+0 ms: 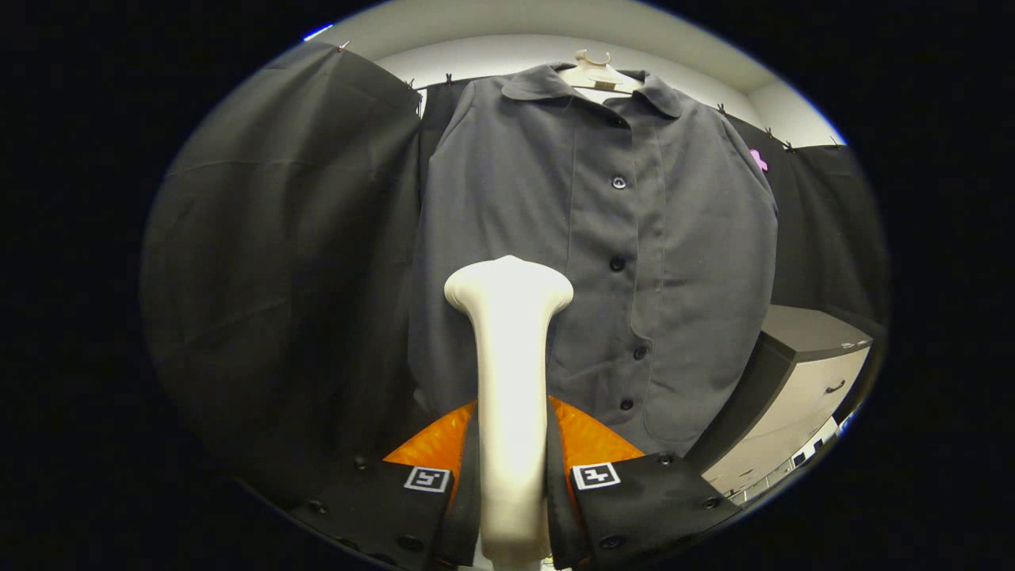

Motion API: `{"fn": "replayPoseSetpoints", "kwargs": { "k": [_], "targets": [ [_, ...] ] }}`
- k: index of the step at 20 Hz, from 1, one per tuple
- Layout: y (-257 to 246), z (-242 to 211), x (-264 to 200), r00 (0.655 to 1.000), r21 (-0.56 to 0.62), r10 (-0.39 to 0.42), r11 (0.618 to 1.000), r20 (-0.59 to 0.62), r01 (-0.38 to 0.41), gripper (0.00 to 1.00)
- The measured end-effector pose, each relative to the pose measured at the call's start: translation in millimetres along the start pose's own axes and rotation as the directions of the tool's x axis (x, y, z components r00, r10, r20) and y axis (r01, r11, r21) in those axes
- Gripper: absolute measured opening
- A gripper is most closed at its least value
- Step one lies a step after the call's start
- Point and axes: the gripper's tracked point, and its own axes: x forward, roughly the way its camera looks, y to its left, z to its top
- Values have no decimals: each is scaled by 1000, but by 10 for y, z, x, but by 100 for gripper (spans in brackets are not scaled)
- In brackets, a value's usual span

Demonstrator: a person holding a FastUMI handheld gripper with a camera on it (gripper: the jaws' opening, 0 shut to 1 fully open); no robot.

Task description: Iron the clothes twice with a garment steamer, once on the left side and once on the right side.

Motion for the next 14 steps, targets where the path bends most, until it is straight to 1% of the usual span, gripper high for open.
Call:
{"fn": "replayPoseSetpoints", "kwargs": {
  "k": [9, 14],
  "targets": [
    [58, -624, -16, 993, 19, 2, 1000, -119, 0, 42],
    [60, -856, -52, 985, 20, -1, 1000, -171, 5, 42]
  ]
}}
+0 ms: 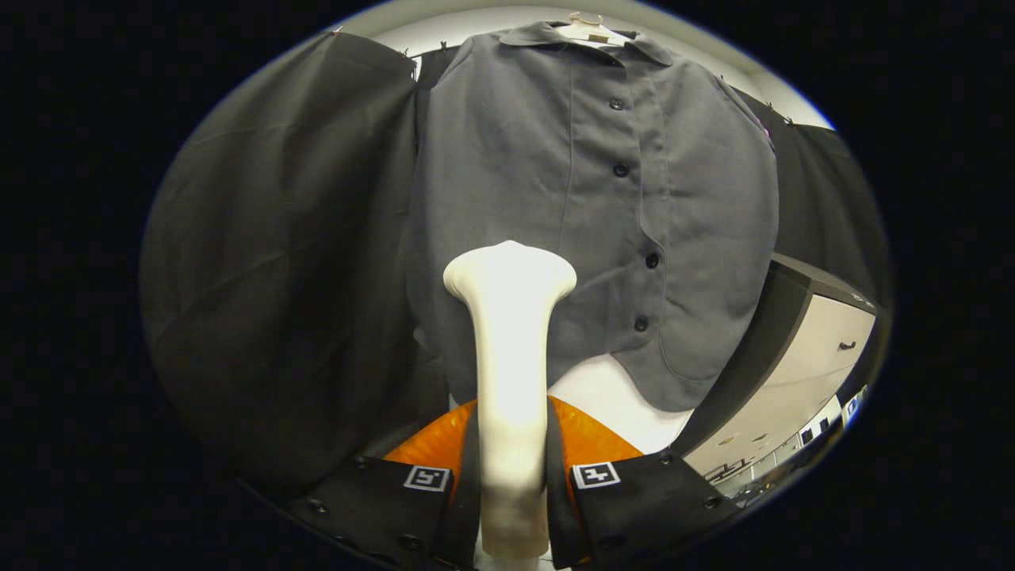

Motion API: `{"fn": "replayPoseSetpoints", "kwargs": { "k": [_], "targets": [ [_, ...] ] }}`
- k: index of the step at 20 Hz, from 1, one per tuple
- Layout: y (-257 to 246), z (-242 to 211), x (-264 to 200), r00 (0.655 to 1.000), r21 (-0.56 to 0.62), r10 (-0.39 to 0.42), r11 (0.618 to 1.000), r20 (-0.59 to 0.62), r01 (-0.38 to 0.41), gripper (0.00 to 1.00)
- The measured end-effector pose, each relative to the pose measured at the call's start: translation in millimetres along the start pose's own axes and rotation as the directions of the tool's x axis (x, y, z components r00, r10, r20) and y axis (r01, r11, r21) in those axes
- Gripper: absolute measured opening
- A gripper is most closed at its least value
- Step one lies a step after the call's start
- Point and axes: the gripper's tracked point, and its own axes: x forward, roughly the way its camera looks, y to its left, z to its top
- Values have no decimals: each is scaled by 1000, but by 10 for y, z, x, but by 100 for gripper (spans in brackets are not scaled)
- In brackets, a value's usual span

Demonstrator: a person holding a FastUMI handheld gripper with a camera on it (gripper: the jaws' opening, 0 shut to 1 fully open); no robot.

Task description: Iron the clothes twice with a garment steamer, once on the left side and once on the right side.

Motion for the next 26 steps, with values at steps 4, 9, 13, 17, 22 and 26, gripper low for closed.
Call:
{"fn": "replayPoseSetpoints", "kwargs": {
  "k": [4, 9, 13, 17, 22, 26],
  "targets": [
    [22, -86, -1, 1000, 3, 3, 1000, -20, -2, 42],
    [43, -54, -73, 1000, -7, 21, 1000, -6, -21, 42],
    [15, 408, -389, 993, 13, 31, 999, 116, -32, 43],
    [-115, 939, -788, 976, 15, 36, 999, 217, -40, 42],
    [-414, 1346, -1215, 956, 29, 32, 999, 293, -42, 42],
    [-803, 1504, -1430, 945, 64, -4, 998, 328, -18, 42]
  ]
}}
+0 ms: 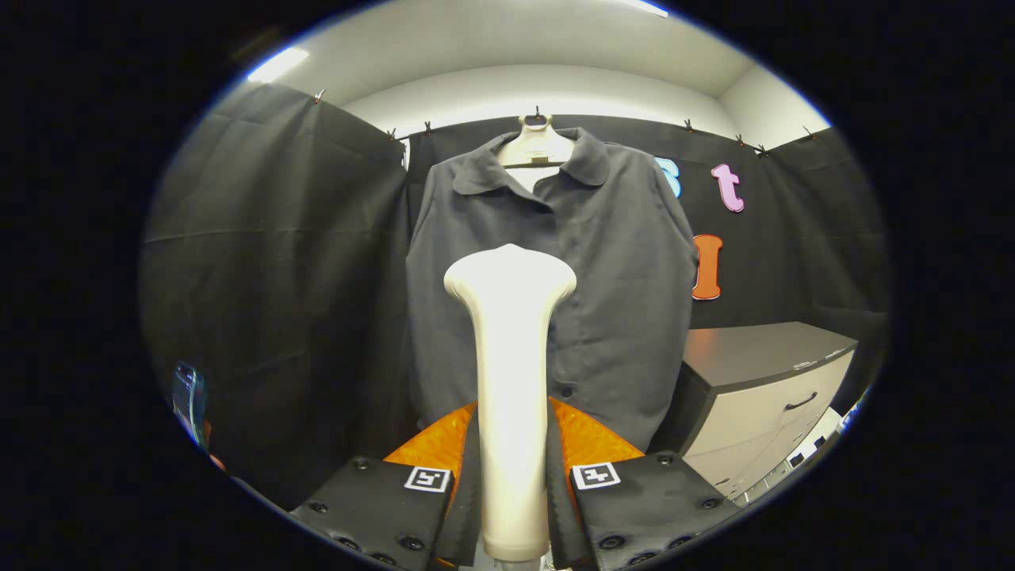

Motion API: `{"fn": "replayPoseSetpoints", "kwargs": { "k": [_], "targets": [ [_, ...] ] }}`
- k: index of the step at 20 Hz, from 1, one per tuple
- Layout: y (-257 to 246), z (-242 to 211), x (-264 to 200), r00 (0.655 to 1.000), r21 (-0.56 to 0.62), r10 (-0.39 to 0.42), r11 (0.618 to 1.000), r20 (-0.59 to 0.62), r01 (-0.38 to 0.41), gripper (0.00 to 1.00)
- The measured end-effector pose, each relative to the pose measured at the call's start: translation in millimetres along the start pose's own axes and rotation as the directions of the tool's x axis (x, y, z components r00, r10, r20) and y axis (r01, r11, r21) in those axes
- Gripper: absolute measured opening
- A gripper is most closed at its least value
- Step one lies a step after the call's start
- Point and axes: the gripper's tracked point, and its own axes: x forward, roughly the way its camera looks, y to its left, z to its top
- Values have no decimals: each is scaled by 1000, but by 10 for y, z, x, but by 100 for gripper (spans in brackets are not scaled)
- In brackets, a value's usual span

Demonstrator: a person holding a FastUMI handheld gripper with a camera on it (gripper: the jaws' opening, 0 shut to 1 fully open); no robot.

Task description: Iron the clothes twice with a garment steamer, once on the left side and once on the right side.

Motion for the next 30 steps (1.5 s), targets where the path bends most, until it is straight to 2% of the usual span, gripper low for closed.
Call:
{"fn": "replayPoseSetpoints", "kwargs": {
  "k": [10, 17, 30],
  "targets": [
    [-1062, 349, -445, 994, 13, -85, 996, 64, 85, 42],
    [-1616, 353, -682, 989, 1, -116, 993, 91, 117, 42],
    [-2079, 204, -908, 987, 15, -134, 991, 92, 133, 42]
  ]
}}
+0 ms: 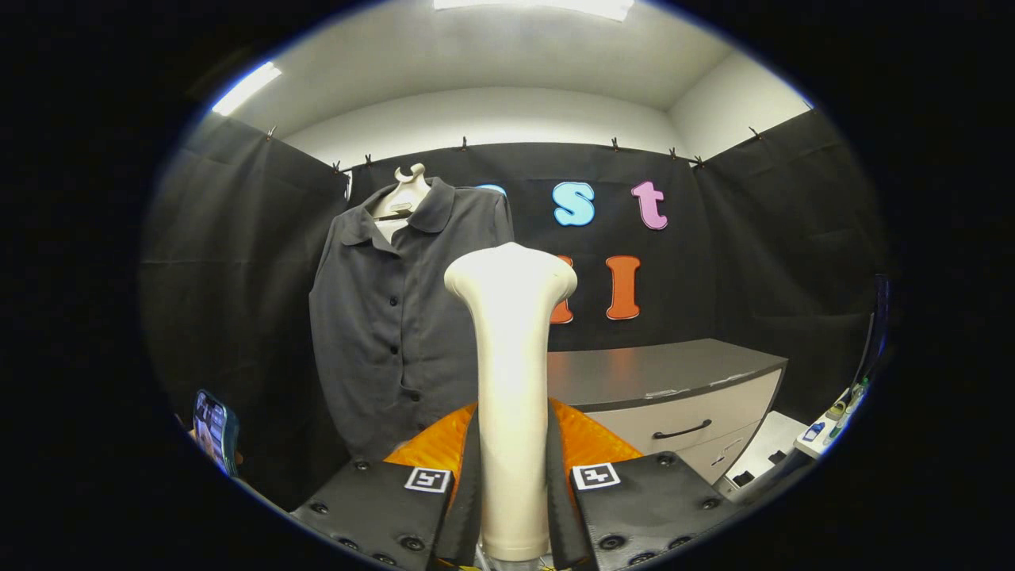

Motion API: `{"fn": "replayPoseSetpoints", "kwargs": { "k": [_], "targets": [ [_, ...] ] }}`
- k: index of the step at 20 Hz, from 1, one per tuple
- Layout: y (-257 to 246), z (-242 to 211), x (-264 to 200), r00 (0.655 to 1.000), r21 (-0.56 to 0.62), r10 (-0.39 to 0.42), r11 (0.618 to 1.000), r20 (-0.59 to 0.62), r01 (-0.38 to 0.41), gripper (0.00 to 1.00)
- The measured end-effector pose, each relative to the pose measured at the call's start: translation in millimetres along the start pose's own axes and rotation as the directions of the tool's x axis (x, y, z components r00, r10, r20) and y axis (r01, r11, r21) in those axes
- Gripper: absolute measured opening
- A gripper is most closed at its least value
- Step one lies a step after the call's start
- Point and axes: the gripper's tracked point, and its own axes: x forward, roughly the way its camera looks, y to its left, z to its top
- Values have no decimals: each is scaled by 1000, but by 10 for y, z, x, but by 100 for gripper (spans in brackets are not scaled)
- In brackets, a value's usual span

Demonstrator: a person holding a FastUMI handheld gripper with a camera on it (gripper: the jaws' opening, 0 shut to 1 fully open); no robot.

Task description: Iron the clothes twice with a garment steamer, once on the left side and once on the right side.

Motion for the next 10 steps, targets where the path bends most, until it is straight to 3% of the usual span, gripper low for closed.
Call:
{"fn": "replayPoseSetpoints", "kwargs": {
  "k": [10],
  "targets": [
    [103, -16, -139, 1000, 8, 24, 1000, 16, -24, 42]
  ]
}}
